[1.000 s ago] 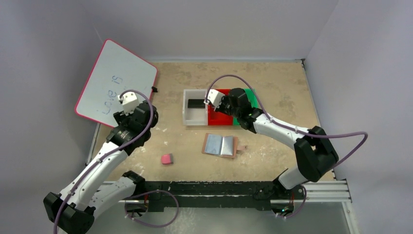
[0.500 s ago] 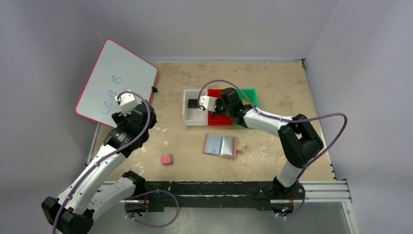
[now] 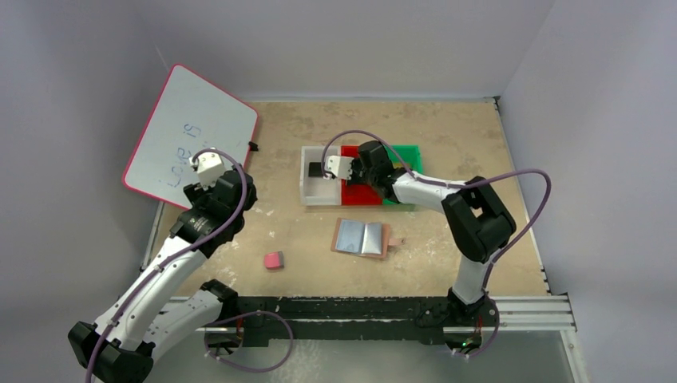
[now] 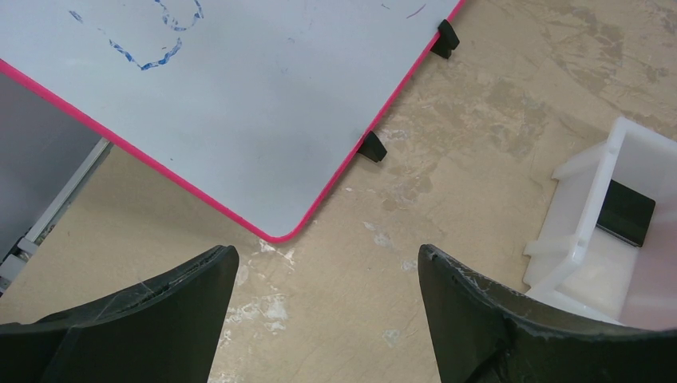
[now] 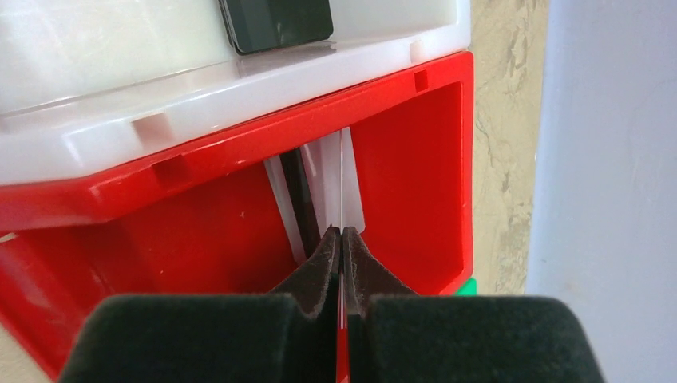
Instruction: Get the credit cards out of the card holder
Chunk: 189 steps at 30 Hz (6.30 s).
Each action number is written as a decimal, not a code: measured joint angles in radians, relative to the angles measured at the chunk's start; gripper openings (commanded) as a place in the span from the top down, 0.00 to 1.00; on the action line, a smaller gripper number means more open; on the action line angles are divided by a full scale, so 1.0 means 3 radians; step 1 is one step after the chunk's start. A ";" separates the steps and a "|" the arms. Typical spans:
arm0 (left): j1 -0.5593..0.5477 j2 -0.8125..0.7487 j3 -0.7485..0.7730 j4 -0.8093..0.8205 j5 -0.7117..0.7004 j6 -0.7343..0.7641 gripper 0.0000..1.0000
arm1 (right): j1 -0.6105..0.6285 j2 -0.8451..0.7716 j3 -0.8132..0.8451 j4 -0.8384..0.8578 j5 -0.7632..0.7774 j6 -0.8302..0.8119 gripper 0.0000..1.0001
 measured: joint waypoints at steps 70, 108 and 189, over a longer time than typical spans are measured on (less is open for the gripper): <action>0.0000 0.0196 0.0000 -0.0029 -0.0050 0.0001 0.18 | -0.0191 -0.0394 0.0298 -0.0535 0.0097 0.3638 0.91; 0.0000 0.0280 0.0000 -0.0052 -0.0050 0.0004 0.18 | -0.0050 0.0498 0.0534 -0.0767 0.0455 0.4321 0.90; 0.0000 0.0320 0.0000 -0.0076 -0.0033 0.0001 0.18 | 0.1308 -0.1155 -0.0875 -0.1141 0.1413 0.6013 0.35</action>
